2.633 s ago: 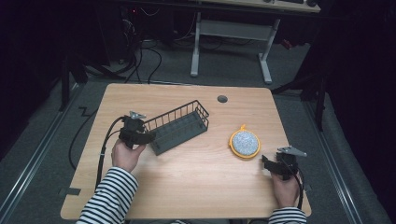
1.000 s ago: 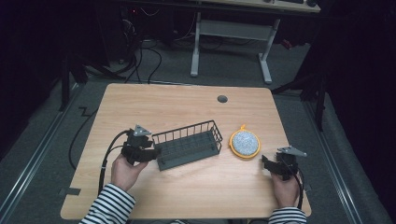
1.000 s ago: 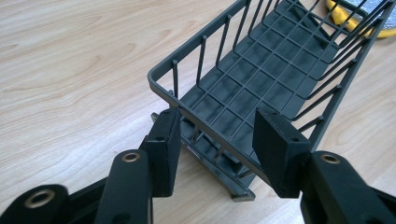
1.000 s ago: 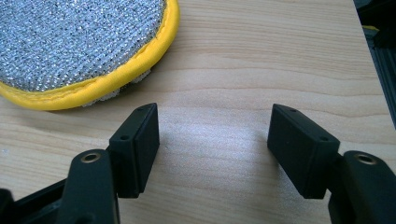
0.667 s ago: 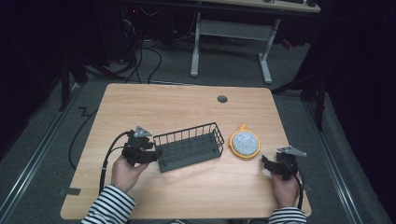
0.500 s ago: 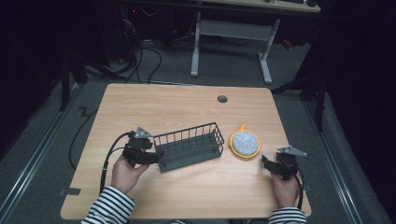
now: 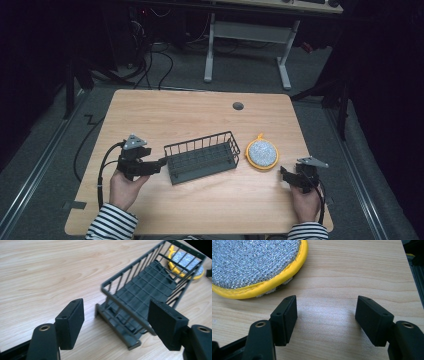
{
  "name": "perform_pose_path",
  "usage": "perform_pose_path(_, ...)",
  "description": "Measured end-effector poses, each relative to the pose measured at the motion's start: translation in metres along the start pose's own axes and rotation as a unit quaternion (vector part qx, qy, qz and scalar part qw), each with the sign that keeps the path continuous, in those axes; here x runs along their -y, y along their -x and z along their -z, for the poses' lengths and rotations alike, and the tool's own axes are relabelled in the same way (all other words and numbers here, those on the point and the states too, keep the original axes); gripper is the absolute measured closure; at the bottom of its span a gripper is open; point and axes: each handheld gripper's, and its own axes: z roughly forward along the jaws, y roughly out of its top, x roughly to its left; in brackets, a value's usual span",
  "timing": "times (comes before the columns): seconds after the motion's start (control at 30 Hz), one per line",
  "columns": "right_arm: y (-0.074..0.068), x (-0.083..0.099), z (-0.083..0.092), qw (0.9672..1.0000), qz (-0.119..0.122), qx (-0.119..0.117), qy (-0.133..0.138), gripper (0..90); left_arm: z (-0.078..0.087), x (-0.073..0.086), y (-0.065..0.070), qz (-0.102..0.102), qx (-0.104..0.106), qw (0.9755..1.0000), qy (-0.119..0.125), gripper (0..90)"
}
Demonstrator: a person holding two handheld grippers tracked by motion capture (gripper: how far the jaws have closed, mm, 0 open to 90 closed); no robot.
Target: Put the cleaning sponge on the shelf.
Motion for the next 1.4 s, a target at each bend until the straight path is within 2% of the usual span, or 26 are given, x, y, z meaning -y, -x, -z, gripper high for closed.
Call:
perform_pose_path(0.33,0.000,0.000,0.000,1.0000,0.000,0.000,0.000,34.2,0.005,0.022,-0.024,0.025,-0.033,0.9991,-0.003,30.1)
perform_pose_path(0.5,0.000,0.000,0.000,1.0000,0.000,0.000,0.000,34.2,0.004,0.028,-0.031,0.027,-0.044,0.9986,-0.010,30.0)
perform_pose_path(0.7,0.000,0.000,0.000,1.0000,0.001,0.000,0.001,34.3,0.003,0.038,-0.041,0.045,-0.064,0.9969,-0.005,30.0)
perform_pose_path(0.87,0.000,0.000,0.000,1.0000,0.000,0.000,0.000,34.2,-0.002,0.046,-0.049,0.046,-0.077,0.9959,-0.014,30.0)
perform_pose_path(1.13,0.000,0.000,0.000,1.0000,0.000,0.000,0.000,34.2,-0.011,0.060,-0.061,0.058,-0.095,0.9936,-0.020,30.0)
perform_pose_path(1.4,0.000,0.000,0.000,1.0000,0.000,0.000,0.000,34.3,-0.021,0.071,-0.070,0.074,-0.122,0.9896,-0.020,30.4)
